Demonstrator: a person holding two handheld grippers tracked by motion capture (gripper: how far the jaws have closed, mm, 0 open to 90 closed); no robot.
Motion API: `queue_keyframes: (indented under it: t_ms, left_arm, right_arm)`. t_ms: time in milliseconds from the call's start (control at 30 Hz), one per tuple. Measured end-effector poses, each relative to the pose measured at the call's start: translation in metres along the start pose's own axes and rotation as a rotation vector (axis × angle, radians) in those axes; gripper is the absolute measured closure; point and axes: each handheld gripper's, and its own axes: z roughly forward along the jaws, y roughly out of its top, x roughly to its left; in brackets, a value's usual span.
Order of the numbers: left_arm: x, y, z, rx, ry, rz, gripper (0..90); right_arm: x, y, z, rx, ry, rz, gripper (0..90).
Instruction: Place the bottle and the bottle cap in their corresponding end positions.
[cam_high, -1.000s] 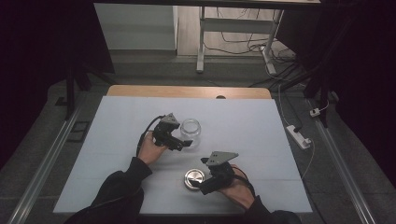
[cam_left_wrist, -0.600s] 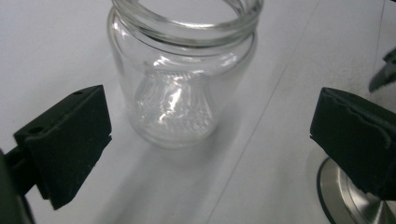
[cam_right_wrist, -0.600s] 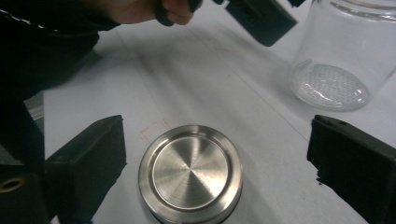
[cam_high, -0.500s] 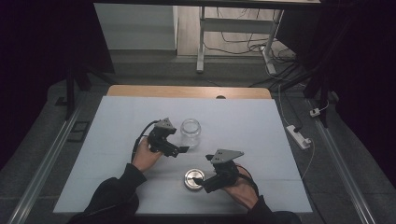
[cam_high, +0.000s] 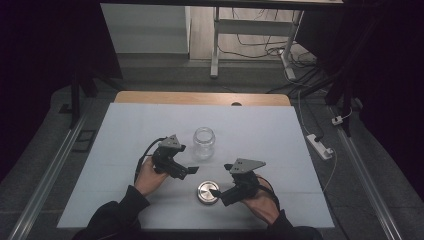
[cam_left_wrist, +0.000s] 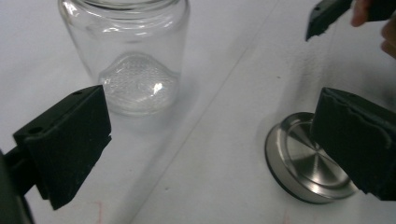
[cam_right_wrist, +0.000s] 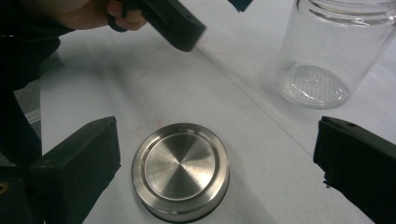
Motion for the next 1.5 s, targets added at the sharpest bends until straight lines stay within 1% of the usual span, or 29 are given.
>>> queue_keyframes:
  t_ms: [100, 200, 300, 400, 467, 567, 667, 767, 900, 1033, 1133, 1267, 1500]
  left_arm:
    - [-0.005, -0.002, -0.004, -0.007, -0.008, 0.002, 0.0]
    - [-0.008, -0.005, -0.007, -0.003, -0.012, 0.0, 0.0]
    - [-0.011, -0.009, -0.01, -0.001, -0.017, -0.01, 0.0]
    - [-0.014, -0.012, -0.014, 0.003, -0.018, -0.014, 0.0]
    - [-0.017, -0.015, -0.017, 0.004, -0.01, -0.01, 0.0]
    - [-0.02, -0.019, -0.021, 0.007, -0.011, -0.012, 0.0]
    - [-0.024, -0.024, -0.025, 0.031, 0.01, 0.002, 0.0]
    - [-0.027, -0.029, -0.029, 0.039, 0.015, 0.001, 0.0]
    - [-0.029, -0.036, -0.037, 0.035, 0.025, -0.011, 0.0]
    - [-0.032, -0.043, -0.045, 0.023, 0.031, -0.023, 0.0]
    - [-0.033, -0.047, -0.051, 0.02, 0.039, -0.03, 0.0]
    - [-0.034, -0.055, -0.058, 0.029, 0.055, -0.04, 0.0]
    - [-0.036, -0.072, -0.071, 0.05, 0.1, -0.056, 0.0]
  right_arm:
    - [-0.001, 0.0, -0.002, -0.006, -0.009, 0.005, 0.0]
    - [-0.002, -0.001, -0.004, -0.003, -0.018, 0.009, 0.0]
    - [-0.003, -0.003, -0.005, 0.004, -0.024, 0.016, 0.0]
    - [-0.004, -0.005, -0.007, 0.014, -0.037, 0.01, 0.0]
    - [-0.004, -0.005, -0.009, 0.015, -0.046, 0.006, 0.0]
    - [-0.004, -0.006, -0.012, 0.013, -0.058, 0.001, 0.0]
    - [-0.005, -0.009, -0.016, 0.007, -0.062, 0.001, 0.0]
    - [-0.007, -0.012, -0.018, 0.012, -0.069, 0.008, 0.0]
    - [-0.009, -0.018, -0.022, 0.022, -0.095, 0.01, 0.0]
    - [-0.014, -0.026, -0.027, 0.036, -0.12, 0.034, 0.0]
    - [-0.017, -0.029, -0.032, 0.037, -0.135, 0.053, 0.0]
    - [-0.02, -0.031, -0.038, 0.039, -0.154, 0.065, 0.0]
    - [-0.022, -0.035, -0.049, 0.039, -0.183, 0.083, 0.0]
